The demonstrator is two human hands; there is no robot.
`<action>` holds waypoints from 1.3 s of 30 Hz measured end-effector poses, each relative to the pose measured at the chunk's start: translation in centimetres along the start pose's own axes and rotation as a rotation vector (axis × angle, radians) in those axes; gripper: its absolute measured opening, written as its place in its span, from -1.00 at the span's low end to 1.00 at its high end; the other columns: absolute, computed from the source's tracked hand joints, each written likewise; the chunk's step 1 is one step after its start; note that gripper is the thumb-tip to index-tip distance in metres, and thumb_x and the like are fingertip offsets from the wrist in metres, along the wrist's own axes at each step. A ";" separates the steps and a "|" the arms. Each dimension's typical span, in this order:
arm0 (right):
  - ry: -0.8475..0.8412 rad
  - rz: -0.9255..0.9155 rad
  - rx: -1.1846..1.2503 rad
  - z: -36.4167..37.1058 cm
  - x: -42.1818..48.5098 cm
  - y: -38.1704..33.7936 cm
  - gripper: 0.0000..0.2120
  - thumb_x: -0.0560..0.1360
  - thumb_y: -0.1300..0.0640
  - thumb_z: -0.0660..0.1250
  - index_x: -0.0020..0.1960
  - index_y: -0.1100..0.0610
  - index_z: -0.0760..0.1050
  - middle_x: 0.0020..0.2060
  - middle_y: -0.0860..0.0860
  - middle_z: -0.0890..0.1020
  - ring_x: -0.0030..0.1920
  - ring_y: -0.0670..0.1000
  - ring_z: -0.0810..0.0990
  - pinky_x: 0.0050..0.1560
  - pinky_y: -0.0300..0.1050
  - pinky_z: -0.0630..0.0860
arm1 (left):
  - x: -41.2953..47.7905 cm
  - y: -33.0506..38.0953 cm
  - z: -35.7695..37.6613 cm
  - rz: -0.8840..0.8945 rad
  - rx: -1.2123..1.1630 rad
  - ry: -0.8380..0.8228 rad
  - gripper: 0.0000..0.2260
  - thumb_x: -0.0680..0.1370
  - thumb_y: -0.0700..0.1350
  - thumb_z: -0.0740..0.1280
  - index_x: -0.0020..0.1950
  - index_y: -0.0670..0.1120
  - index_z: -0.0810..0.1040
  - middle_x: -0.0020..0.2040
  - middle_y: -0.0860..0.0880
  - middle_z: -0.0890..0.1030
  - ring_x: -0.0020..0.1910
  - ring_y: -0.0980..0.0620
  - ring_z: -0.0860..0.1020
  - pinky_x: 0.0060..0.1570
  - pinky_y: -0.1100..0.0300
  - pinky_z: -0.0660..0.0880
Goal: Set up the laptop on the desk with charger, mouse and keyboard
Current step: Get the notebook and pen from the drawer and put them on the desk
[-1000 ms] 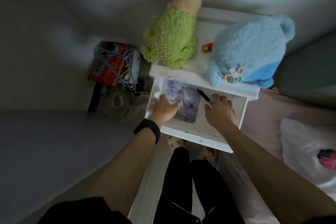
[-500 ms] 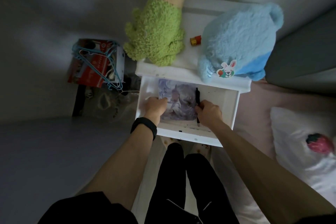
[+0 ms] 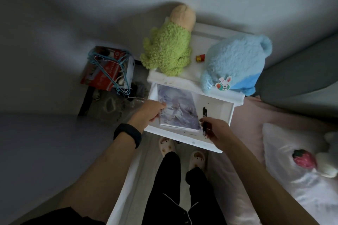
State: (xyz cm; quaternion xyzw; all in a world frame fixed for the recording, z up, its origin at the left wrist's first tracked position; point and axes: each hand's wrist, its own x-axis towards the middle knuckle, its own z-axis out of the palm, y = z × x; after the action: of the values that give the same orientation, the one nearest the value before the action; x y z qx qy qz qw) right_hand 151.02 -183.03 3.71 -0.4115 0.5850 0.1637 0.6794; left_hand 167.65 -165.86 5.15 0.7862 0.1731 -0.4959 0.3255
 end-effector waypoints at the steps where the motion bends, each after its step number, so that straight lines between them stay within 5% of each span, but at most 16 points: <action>1: -0.062 0.022 0.078 -0.1 -1.2 -0.1 -0.85 0.56 0.26 0.30 -0.10 0.32 0.59 -0.35 0.13 0.57 -0.42 0.04 0.44 -0.39 -0.14 0.37 | -1.0 -0.1 -0.5 0.021 -0.029 -0.003 -0.65 0.59 -0.03 0.37 -0.32 -0.11 0.37 -0.48 -0.04 0.36 -0.50 0.04 0.30 -0.46 0.21 0.22; 5: -0.183 0.055 0.194 -1.3 -4.9 0.3 -0.90 0.57 0.26 0.32 -0.07 0.27 0.58 -0.32 0.09 0.65 -0.31 0.02 0.60 -0.20 -0.13 0.52 | -7.2 -1.0 -1.2 0.125 -0.208 -0.013 -0.74 0.60 -0.12 0.37 -0.26 -0.10 0.42 -0.37 -0.06 0.46 -0.37 -0.01 0.49 -0.29 0.20 0.40; 9: -0.207 -0.055 0.048 -2.9 -7.1 2.3 -0.95 0.55 0.26 0.37 -0.04 0.21 0.61 -0.24 0.05 0.70 -0.25 -0.02 0.70 -0.07 -0.14 0.59 | -13.7 -4.6 -1.3 0.226 -0.259 0.064 -0.89 0.61 -0.14 0.34 -0.07 -0.15 0.51 -0.21 -0.06 0.57 -0.39 0.13 0.54 -0.49 0.37 0.43; 12: -0.204 -0.083 -0.079 -3.8 -7.8 4.7 -0.98 0.52 0.25 0.42 -0.09 0.20 0.61 -0.34 0.05 0.60 -0.37 -0.05 0.55 -0.34 -0.25 0.50 | -17.0 -9.1 -1.4 0.263 -0.274 0.208 -0.87 0.60 -0.13 0.36 0.03 -0.19 0.50 -0.13 -0.08 0.59 -0.27 0.07 0.54 -0.46 0.39 0.44; 14: -0.218 -0.061 -0.143 -4.4 -7.7 6.9 -0.89 0.53 0.26 0.41 -0.17 0.18 0.55 -0.46 0.03 0.47 -0.51 -0.07 0.40 -0.52 -0.26 0.35 | -18.4 -12.8 -1.0 0.230 -0.262 0.248 -0.87 0.59 -0.08 0.38 0.03 -0.12 0.52 -0.08 -0.05 0.63 -0.18 0.01 0.59 -0.35 0.31 0.50; 18: -0.184 -0.039 -0.162 -3.9 -7.0 10.3 -0.96 0.55 0.25 0.36 -0.08 0.17 0.53 -0.47 0.03 0.42 -0.49 0.03 0.37 -0.55 -0.24 0.24 | -19.6 -18.9 0.7 0.132 -0.175 0.362 -0.81 0.52 0.07 0.41 0.01 -0.03 0.59 -0.06 -0.02 0.67 -0.07 -0.04 0.64 -0.03 -0.01 0.55; 23: -0.209 0.073 -0.124 -0.8 -5.4 12.3 -0.84 0.62 0.11 0.30 -0.06 0.14 0.61 -0.33 0.03 0.56 -0.48 -0.05 0.42 -0.48 -0.21 0.32 | -18.5 -22.8 4.6 -0.002 -0.195 0.424 -0.79 0.59 0.03 0.32 0.01 -0.11 0.55 -0.12 0.03 0.61 -0.14 0.02 0.57 -0.24 0.20 0.42; 28: -0.159 0.003 -0.070 2.0 -3.1 11.4 -0.82 0.62 0.02 0.31 0.01 0.10 0.61 -0.27 0.00 0.63 -0.53 -0.09 0.49 -0.56 -0.26 0.36 | -15.3 -24.6 6.9 -0.115 -0.319 0.443 -0.76 0.59 0.04 0.31 0.07 -0.12 0.55 -0.04 -0.04 0.61 -0.10 -0.01 0.55 -0.23 0.17 0.39; 32: -0.107 -0.024 -0.075 2.5 -2.4 10.7 -0.84 0.63 -0.02 0.28 0.01 0.01 0.60 -0.12 -0.04 0.72 -0.30 -0.06 0.64 -0.43 -0.24 0.46 | -14.8 -25.1 8.0 -0.132 -0.375 0.454 -0.78 0.60 0.02 0.30 0.10 -0.12 0.55 -0.07 -0.01 0.58 -0.09 -0.02 0.54 -0.20 0.17 0.39; 39: -0.081 -0.109 -0.072 1.3 -2.3 7.2 -0.80 0.60 -0.11 0.31 0.03 -0.01 0.60 -0.04 -0.04 0.75 -0.27 -0.09 0.65 -0.31 -0.18 0.47 | -13.6 -22.2 6.5 -0.106 -0.389 0.461 -0.79 0.58 0.03 0.31 0.07 -0.10 0.55 -0.11 0.03 0.58 -0.03 -0.08 0.58 -0.11 0.15 0.39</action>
State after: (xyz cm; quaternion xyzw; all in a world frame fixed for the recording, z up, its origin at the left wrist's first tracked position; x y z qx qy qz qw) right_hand 146.19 -177.02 3.19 -0.4599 0.5277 0.1640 0.6951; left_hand 144.03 -153.47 7.87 0.7908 0.3751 -0.2782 0.3957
